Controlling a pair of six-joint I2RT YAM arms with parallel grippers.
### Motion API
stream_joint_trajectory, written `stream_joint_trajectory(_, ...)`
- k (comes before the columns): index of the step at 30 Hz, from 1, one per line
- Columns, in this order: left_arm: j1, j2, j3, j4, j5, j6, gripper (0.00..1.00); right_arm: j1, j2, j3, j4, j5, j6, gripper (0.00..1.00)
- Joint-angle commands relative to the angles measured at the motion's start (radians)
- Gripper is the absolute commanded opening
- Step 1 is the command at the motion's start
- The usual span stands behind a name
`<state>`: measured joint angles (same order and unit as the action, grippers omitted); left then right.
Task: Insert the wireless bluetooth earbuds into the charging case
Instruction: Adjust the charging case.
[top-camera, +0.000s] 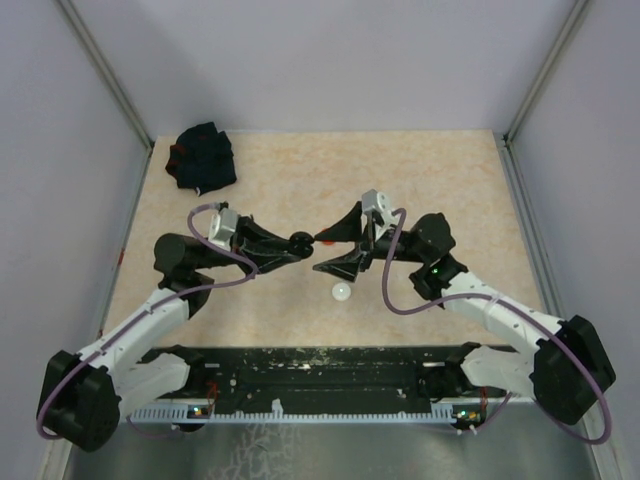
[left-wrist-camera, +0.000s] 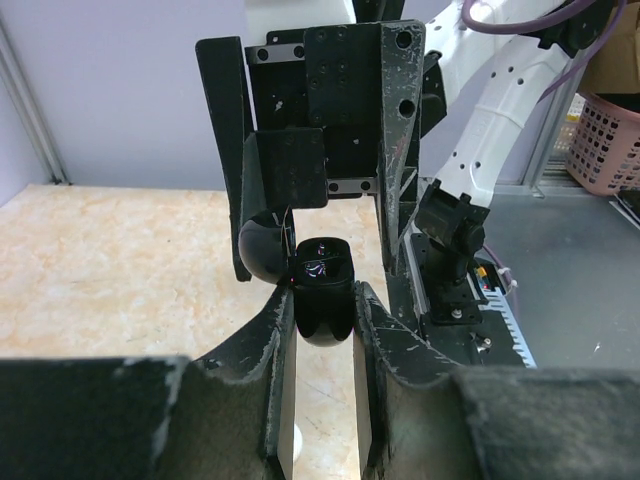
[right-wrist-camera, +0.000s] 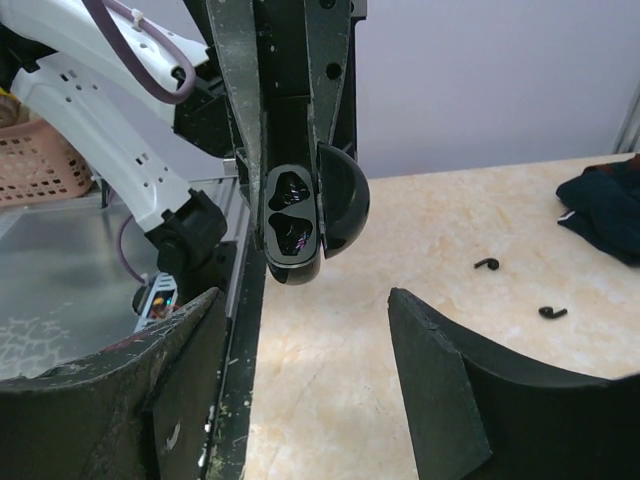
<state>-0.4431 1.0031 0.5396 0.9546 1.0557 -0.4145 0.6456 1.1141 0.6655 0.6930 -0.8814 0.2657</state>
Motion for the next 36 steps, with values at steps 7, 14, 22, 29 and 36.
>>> stream_joint_trajectory(7, -0.024, 0.026, -0.002, 0.128, 0.001, -0.028, 0.02, 0.042, 0.038, 0.016, 0.170, -0.003, 0.009, 0.56)
stream_joint_trajectory(14, -0.035, 0.026, -0.006, 0.120, -0.005, -0.015, 0.02, 0.052, 0.050, 0.016, 0.220, 0.010, 0.030, 0.36)
stream_joint_trajectory(22, -0.038, 0.002, -0.007, 0.062, -0.026, 0.020, 0.06, 0.052, 0.050, 0.014, 0.231, 0.005, 0.046, 0.13)
stream_joint_trajectory(29, -0.038, -0.025, -0.015, 0.019, -0.051, 0.042, 0.26, 0.052, 0.043, 0.011, 0.233, 0.022, 0.056, 0.00)
stream_joint_trajectory(36, -0.034, -0.065, -0.018, -0.073, -0.082, 0.047, 0.38, 0.048, 0.028, 0.016, 0.188, 0.021, 0.032, 0.00)
